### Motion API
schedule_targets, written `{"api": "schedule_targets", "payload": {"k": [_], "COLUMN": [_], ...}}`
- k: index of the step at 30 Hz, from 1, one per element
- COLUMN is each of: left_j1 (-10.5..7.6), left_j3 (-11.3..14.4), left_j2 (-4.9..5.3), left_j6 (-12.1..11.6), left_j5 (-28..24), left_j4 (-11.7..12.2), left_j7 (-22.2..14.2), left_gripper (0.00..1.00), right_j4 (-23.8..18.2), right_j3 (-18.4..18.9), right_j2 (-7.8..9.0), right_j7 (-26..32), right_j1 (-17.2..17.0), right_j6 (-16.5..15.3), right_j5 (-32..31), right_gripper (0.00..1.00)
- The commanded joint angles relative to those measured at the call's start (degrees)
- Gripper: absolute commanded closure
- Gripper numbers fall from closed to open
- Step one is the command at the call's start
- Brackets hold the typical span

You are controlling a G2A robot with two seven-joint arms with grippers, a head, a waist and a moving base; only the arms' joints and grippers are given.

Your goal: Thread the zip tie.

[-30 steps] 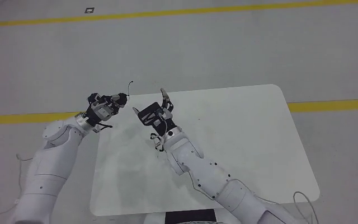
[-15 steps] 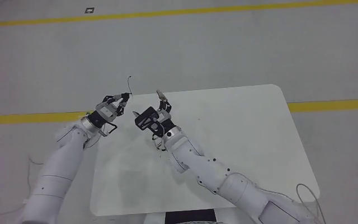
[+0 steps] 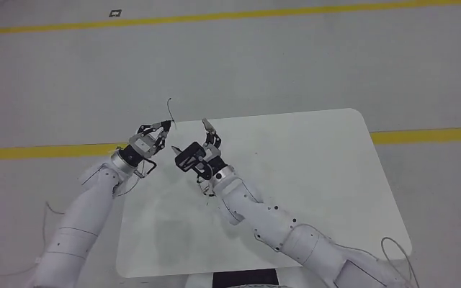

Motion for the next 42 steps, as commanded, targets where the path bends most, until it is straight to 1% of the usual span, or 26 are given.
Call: {"api": "schedule_targets", "payload": {"k": [1, 4, 6, 7, 8, 9, 11, 14, 15, 17, 22, 31, 34, 42], "left_j1": [0.01, 0.15, 0.3, 0.24, 0.18, 0.18, 0.18, 0.18, 0.18, 0.18, 0.18, 0.18, 0.18, 0.18], "left_j3": [0.79, 2.24, 2.56, 2.62, 2.71, 2.71, 2.71, 2.71, 2.71, 2.71, 2.71, 2.71, 2.71, 2.71], "left_j2": [0.38, 1.08, 1.31, 1.4, 1.51, 1.51, 1.51, 1.51, 1.51, 1.51, 1.51, 1.51, 1.51, 1.51], "left_j6": [0.0, 0.0, 0.0, 0.0, 0.0, 0.0, 0.0, 0.0, 0.0, 0.0, 0.0, 0.0, 0.0, 0.0], "left_j5": [-2.73, -5.6, -5.6, -5.6, -5.6, -5.6, -5.6, -5.6, -5.6, -5.6, -5.6, -5.6, -5.6, -5.6], "left_j4": [-0.09, -0.33, -0.09, 0.0, 0.06, 0.06, 0.06, 0.06, 0.06, 0.06, 0.06, 0.06, 0.06, 0.06], "left_j7": [0.74, 0.72, -0.26, -0.46, -0.48, -0.48, -0.48, -0.48, -0.48, -0.48, -0.48, -0.48, -0.48, -0.48], "left_gripper": [1.0, 1.0, 1.0, 1.0, 1.0, 1.0, 1.0, 1.0, 1.0, 1.0, 1.0, 1.0, 1.0, 1.0], "right_j4": [0.39, 1.13, 1.64, 1.86, 2.07, 2.21, 2.57, 3.05, 3.32, 3.81, 5.22, 7.57, 8.37, 10.24], "right_j3": [0.39, 0.41, 0.19, 0.04, -0.06, -0.14, -0.25, -0.41, -0.49, -0.65, -0.99, -1.32, -1.3, -1.28], "right_j2": [-0.17, -0.41, -0.55, -0.63, -0.73, -0.83, -1.08, -1.49, -1.69, -1.98, -2.79, -4.27, -4.69, -5.56], "right_j7": [-1.38, -2.9, -3.34, -3.53, -3.91, -4.13, -4.36, -4.3, -4.22, -4.06, -3.8, -3.98, -4.22, -4.69], "right_j1": [-0.13, 0.1, 0.32, 0.46, 0.53, 0.56, 0.75, 0.93, 1.04, 1.3, 2.05, 2.99, 3.32, 4.11], "right_j6": [-0.02, -0.02, -0.02, -0.02, -0.02, -0.02, -0.02, -0.02, -0.02, -0.02, -0.02, -0.02, -0.02, -0.02], "right_j5": [0.0, 0.0, 0.0, 0.0, 0.0, 0.0, 0.0, 0.0, 0.0, 0.0, 0.0, 0.0, 0.0, 0.0], "right_gripper": [0.0, 0.0, 0.0, 0.02, 0.07, 0.16, 0.4, 0.53, 0.55, 0.58, 0.61, 0.64, 0.71, 0.76]}}
